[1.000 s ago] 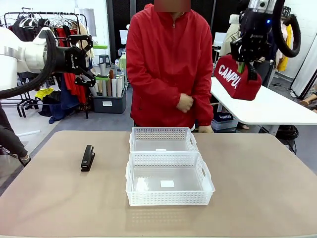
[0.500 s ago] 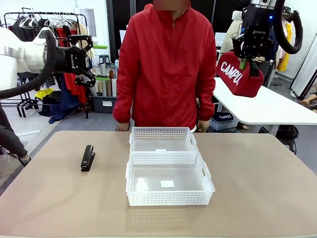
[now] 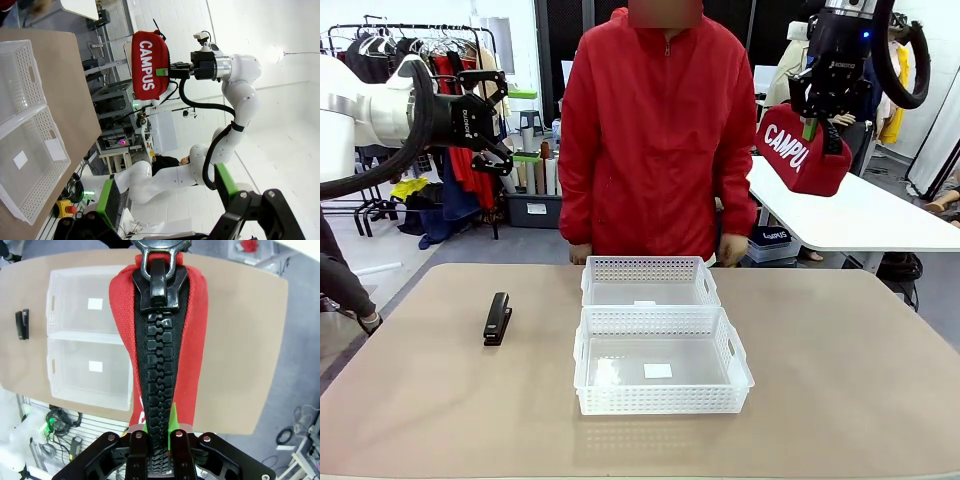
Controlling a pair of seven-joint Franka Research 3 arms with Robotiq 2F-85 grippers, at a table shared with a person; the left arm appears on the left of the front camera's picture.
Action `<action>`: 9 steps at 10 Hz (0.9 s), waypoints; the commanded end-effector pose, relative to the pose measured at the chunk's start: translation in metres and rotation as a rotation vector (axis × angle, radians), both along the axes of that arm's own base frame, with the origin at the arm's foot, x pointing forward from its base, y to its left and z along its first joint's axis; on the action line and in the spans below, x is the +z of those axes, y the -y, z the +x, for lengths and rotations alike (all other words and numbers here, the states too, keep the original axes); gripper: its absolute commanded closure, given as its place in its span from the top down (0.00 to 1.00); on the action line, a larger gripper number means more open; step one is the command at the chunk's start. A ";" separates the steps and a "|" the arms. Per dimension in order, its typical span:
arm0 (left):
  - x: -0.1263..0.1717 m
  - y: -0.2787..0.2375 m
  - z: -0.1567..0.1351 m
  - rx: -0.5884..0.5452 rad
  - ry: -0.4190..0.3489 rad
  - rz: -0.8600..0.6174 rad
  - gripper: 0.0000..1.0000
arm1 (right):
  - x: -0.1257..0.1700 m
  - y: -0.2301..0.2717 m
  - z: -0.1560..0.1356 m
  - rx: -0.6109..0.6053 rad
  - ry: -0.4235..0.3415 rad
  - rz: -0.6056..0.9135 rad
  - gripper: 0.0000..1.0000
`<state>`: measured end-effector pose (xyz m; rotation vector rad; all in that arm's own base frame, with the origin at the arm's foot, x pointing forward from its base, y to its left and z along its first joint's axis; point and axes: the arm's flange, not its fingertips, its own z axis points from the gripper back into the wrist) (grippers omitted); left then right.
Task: Distribute items into two baskets.
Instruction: Move the picked Pencil pouch towards the Organizing basket indicated by the person, stopping as directed.
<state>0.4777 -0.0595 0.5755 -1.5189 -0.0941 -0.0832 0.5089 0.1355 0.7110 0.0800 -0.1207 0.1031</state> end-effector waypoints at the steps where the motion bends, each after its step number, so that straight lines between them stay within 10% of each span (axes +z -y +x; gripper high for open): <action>1: 0.002 0.000 -0.001 0.001 0.003 -0.002 1.00 | 0.002 0.000 -0.003 -0.001 0.004 0.000 0.00; 9: 0.002 0.000 -0.001 0.001 0.003 -0.002 1.00 | 0.002 0.000 -0.003 -0.001 0.004 0.000 0.00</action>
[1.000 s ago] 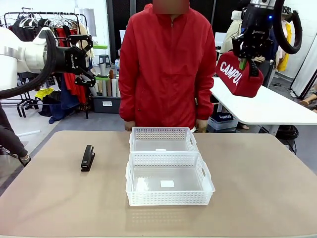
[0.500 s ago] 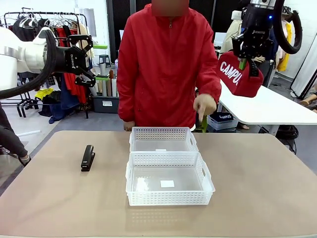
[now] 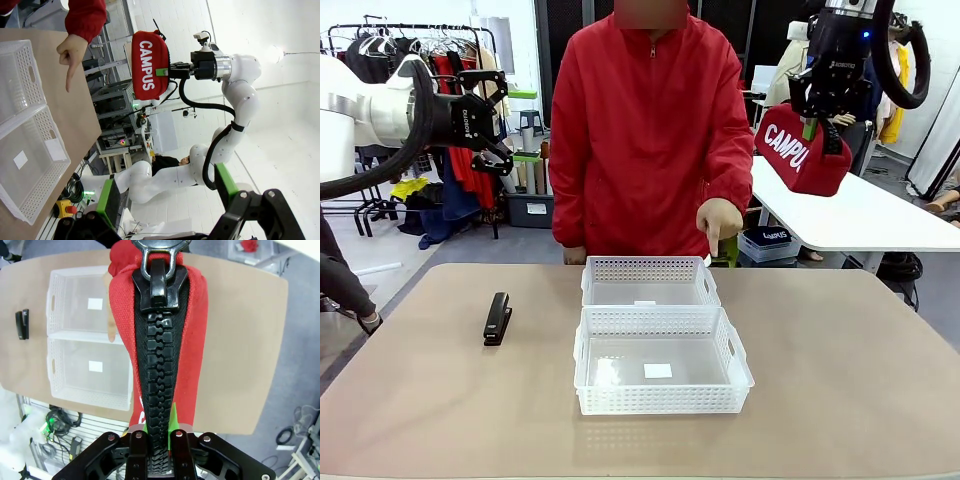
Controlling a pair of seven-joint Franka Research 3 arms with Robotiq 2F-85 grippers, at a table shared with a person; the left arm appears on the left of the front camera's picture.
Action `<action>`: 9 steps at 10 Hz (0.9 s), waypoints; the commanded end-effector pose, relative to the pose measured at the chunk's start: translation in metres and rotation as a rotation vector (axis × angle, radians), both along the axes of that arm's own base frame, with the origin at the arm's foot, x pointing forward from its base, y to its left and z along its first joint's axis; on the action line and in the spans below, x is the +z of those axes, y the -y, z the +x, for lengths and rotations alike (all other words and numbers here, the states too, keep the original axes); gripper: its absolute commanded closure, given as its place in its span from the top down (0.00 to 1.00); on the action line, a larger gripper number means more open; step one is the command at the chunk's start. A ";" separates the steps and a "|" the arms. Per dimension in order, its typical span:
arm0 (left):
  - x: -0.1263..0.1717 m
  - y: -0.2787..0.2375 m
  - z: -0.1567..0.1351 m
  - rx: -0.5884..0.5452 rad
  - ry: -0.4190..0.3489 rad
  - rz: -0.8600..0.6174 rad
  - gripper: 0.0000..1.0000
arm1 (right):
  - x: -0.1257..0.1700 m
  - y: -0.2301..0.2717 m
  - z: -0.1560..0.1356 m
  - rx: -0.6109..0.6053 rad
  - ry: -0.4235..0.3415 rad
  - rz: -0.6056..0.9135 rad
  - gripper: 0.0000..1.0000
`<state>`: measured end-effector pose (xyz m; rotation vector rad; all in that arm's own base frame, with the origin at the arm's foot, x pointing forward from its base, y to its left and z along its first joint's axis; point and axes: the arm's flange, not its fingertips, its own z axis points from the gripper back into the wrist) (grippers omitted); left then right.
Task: Distribute items into two baskets.
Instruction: Move the picked Pencil pouch towards the Organizing basket indicated by the person, stopping as directed.
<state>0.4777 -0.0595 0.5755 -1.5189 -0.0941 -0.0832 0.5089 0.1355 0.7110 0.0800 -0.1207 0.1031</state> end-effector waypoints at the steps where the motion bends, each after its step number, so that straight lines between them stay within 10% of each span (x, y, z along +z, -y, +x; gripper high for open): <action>1: 0.002 0.000 -0.001 0.001 0.003 -0.002 1.00 | 0.002 0.000 -0.003 -0.001 0.004 0.000 0.00; 9: 0.002 0.000 -0.001 0.001 0.003 -0.002 1.00 | 0.001 -0.007 -0.003 0.103 -0.004 -0.050 0.00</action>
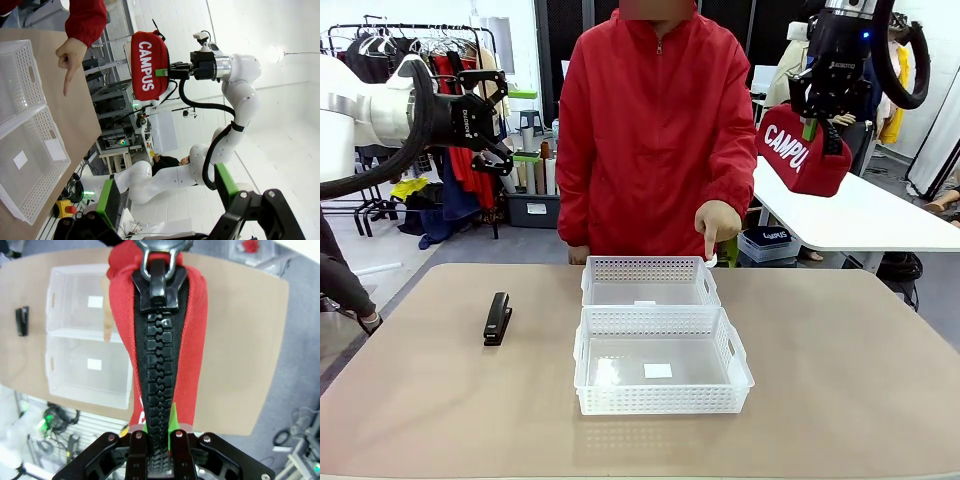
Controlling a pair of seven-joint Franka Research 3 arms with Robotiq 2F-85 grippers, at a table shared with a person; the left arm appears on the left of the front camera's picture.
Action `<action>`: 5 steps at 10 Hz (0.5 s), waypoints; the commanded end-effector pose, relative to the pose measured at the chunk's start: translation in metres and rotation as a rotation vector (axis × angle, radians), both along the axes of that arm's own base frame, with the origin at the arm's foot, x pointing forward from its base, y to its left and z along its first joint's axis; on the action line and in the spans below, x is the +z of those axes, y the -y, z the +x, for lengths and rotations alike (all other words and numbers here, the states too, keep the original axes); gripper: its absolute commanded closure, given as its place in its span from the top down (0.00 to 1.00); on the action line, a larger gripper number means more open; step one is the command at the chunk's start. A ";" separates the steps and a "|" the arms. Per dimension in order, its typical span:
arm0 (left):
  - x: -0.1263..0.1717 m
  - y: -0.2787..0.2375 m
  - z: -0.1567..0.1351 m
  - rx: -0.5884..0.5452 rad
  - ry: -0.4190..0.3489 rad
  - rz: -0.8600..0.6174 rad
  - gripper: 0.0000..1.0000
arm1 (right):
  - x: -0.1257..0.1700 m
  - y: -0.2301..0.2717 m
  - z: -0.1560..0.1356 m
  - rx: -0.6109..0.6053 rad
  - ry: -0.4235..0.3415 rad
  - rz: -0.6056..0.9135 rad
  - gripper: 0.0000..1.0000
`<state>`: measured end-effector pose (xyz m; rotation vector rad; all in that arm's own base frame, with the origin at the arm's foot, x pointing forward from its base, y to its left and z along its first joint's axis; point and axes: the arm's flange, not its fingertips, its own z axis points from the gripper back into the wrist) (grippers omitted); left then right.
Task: Distribute items into two baskets.
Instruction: Move the picked Pencil pouch towards the Organizing basket indicated by the person, stopping as directed.
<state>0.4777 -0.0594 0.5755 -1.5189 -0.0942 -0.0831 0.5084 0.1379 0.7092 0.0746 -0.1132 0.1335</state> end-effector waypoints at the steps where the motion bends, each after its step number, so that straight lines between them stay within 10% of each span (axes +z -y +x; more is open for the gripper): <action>1: 0.002 0.000 -0.001 0.001 0.003 -0.002 1.00 | 0.002 -0.016 -0.009 0.144 0.015 -0.084 0.00; 5: 0.002 0.000 -0.001 0.001 0.003 -0.002 1.00 | -0.002 -0.078 -0.020 0.474 -0.020 -0.283 0.00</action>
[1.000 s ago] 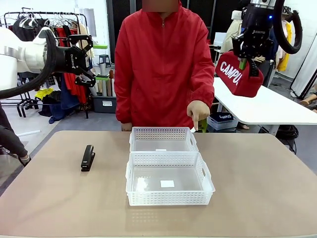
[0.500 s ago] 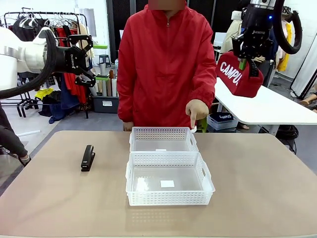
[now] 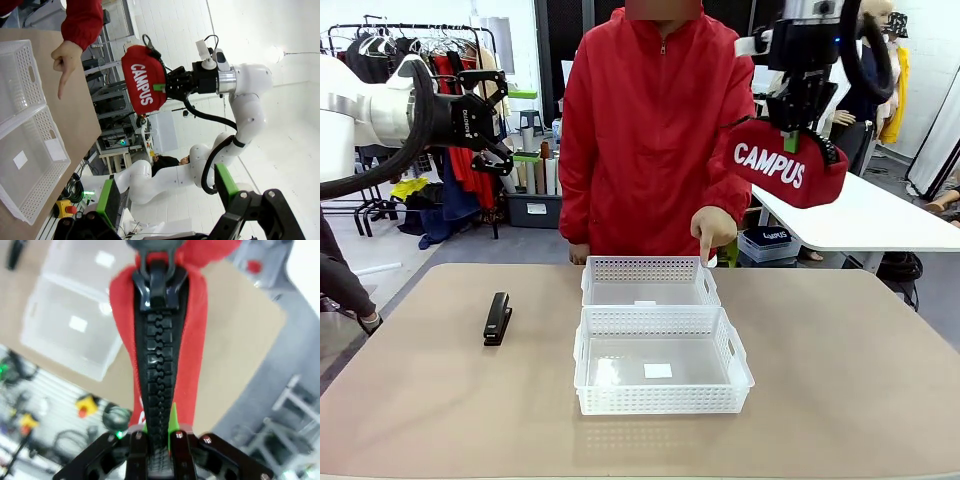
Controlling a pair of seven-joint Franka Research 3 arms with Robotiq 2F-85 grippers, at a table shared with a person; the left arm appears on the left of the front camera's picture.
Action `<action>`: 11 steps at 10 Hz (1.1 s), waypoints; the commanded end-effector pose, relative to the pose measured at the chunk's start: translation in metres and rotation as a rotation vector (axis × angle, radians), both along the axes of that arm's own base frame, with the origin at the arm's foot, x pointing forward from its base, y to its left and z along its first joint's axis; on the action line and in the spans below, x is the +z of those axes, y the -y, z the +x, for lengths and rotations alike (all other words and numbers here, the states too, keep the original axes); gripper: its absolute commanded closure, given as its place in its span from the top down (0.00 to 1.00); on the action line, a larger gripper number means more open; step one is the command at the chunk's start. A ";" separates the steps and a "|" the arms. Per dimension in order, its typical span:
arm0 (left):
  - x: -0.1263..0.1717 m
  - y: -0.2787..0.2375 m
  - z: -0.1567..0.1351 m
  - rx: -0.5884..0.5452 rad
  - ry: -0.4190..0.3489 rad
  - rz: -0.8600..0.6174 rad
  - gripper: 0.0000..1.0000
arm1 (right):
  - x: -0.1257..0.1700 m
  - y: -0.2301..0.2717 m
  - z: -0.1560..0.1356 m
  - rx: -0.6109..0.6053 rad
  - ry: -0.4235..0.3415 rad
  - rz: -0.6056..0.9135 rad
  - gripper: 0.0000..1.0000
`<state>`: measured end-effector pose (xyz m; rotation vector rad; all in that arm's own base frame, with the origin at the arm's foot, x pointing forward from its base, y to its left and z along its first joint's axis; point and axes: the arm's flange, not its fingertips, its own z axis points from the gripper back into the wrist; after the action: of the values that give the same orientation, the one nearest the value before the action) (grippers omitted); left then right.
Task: Distribute items into two baskets.
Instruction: Move the picked Pencil pouch towards the Organizing basket indicated by the person, stopping as directed.
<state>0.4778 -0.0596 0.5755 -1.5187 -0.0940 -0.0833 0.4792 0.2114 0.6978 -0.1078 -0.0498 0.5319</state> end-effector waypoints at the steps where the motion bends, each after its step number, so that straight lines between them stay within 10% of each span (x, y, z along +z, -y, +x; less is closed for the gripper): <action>1: 0.002 0.000 -0.001 0.001 0.003 -0.002 1.00 | 0.004 -0.024 0.009 0.189 0.010 -0.131 0.00; 11: 0.002 0.000 -0.001 0.001 0.003 -0.002 1.00 | -0.071 -0.125 -0.019 0.913 -0.098 -0.048 0.00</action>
<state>0.4778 -0.0597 0.5754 -1.5185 -0.0938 -0.0833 0.4647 0.3468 0.6337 -0.1482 0.0323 1.3953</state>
